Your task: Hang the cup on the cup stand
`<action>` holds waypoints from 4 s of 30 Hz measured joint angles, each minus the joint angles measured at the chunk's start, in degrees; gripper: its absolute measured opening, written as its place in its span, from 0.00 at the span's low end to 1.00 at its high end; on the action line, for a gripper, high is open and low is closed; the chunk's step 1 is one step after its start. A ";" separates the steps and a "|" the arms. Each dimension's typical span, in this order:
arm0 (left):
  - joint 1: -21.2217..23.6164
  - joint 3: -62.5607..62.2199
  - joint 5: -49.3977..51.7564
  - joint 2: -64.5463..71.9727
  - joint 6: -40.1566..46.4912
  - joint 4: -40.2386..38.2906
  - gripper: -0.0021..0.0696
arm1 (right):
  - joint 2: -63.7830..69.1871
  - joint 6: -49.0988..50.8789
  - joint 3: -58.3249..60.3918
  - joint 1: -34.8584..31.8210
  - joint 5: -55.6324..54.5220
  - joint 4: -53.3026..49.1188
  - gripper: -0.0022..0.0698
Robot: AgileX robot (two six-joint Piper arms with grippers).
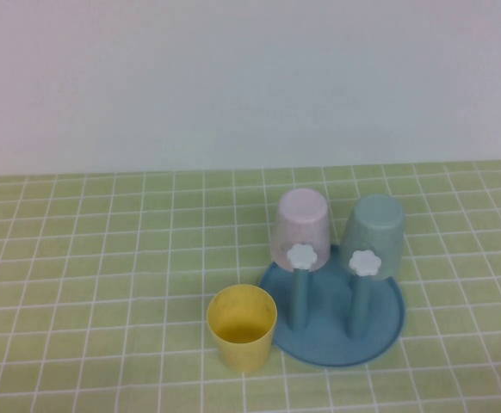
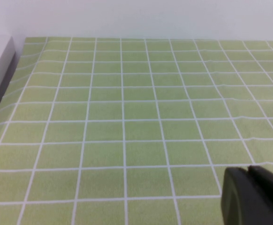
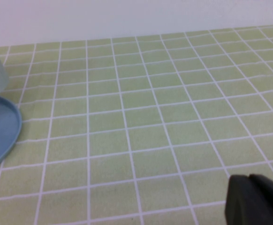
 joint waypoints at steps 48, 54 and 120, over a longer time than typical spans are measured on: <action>0.00 0.00 -2.70 0.00 2.50 6.79 0.03 | 0.00 0.00 0.00 12.68 0.00 0.00 0.03; 0.00 0.00 -3.82 0.00 2.50 6.17 0.03 | 0.00 0.00 0.00 12.68 0.00 0.00 0.03; 0.00 -29.93 11.29 27.64 -0.54 -23.81 0.03 | 21.18 -2.83 -28.79 12.68 22.19 4.38 0.03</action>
